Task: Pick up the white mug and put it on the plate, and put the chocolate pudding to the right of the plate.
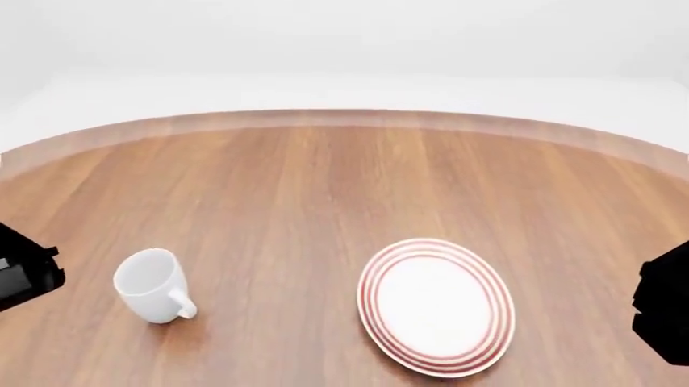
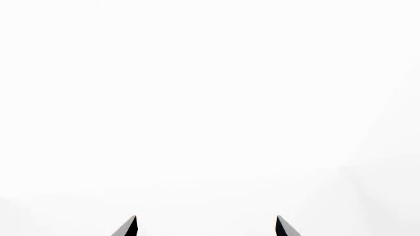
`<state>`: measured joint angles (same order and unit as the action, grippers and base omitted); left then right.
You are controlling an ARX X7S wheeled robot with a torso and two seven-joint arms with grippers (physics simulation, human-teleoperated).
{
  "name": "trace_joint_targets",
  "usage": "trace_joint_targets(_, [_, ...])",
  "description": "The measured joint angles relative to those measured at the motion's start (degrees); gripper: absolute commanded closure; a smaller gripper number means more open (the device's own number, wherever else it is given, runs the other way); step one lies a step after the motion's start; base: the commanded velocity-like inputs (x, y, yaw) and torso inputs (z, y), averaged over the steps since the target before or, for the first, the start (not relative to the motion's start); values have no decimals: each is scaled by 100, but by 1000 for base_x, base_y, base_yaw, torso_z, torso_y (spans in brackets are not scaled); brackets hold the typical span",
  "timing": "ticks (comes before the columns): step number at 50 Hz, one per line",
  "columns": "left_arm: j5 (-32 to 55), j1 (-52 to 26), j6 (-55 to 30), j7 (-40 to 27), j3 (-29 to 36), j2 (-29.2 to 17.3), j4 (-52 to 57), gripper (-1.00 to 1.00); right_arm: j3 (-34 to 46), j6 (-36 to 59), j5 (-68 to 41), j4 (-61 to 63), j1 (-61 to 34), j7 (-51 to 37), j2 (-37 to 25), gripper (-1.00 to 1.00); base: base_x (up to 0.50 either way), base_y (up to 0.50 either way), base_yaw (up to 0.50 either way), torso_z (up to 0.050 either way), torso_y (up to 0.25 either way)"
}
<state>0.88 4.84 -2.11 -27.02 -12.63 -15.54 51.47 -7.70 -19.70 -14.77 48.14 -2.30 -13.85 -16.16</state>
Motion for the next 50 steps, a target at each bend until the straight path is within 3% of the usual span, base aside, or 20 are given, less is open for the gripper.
trace_joint_targets(12, [-94, -26, -254, 7, 123, -63, -2, -100, 18, -25, -10, -9, 6, -37, -29, -100, 0, 0, 0, 0, -250])
trace_joint_targets(24, [-191, -138, -692, 6, 333, -68, 90, -100, 47, -41, -13, -21, 6, -70, -57, -100, 0, 0, 0, 0, -3])
trace_joint_targets(32, [-245, -792, -2454, 70, 918, 98, 384, -100, 66, -39, -25, -13, 13, -94, -78, -100, 0, 0, 0, 0, 0])
trace_joint_targets(43, [-351, -2362, -5452, 61, 1694, 462, 605, -100, 116, -63, -37, -49, 21, -116, -91, -100, 0, 0, 0, 0, 0])
trace_joint_targets(50, [-413, -3251, -6840, -66, 1976, 790, 431, -100, 139, -79, -45, -67, 28, -129, -103, -100, 0, 0, 0, 0, 0])
